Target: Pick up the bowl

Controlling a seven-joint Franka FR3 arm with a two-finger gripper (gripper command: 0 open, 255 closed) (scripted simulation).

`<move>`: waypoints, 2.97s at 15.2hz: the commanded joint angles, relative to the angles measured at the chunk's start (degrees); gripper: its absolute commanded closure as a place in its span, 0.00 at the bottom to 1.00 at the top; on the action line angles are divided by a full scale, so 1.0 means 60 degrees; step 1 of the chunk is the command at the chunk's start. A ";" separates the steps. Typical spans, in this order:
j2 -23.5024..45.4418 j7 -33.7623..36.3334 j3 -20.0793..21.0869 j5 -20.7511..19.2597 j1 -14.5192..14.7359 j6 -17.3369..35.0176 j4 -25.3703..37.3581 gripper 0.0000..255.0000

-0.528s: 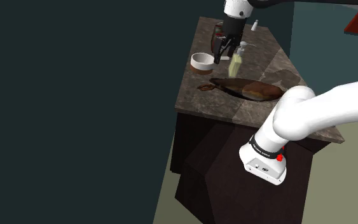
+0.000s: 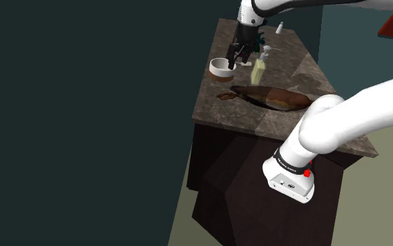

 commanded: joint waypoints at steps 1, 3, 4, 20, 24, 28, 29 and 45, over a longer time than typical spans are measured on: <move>0.0630 -0.0270 -0.0276 -0.0064 -0.0057 0.0541 0.0133 0.00; 0.1275 -0.0556 -0.0547 -0.0078 -0.0105 0.0997 0.0353 0.00; 0.1606 -0.0704 -0.0680 -0.0067 -0.0125 0.1214 0.0482 0.00; 0.7469 -0.3577 -0.2003 0.1864 -0.0754 0.3247 0.4201 0.00; 0.9008 -0.4199 -0.1932 0.2531 -0.1236 0.3232 0.5654 0.00; 0.9875 -0.4468 -0.1818 0.2858 -0.1531 0.3355 0.6355 0.00; 0.9941 -0.4488 -0.1801 0.2888 -0.1541 0.3454 0.6318 0.00; 1.0261 -0.4583 -0.1717 0.3035 -0.1596 0.3901 0.6175 1.00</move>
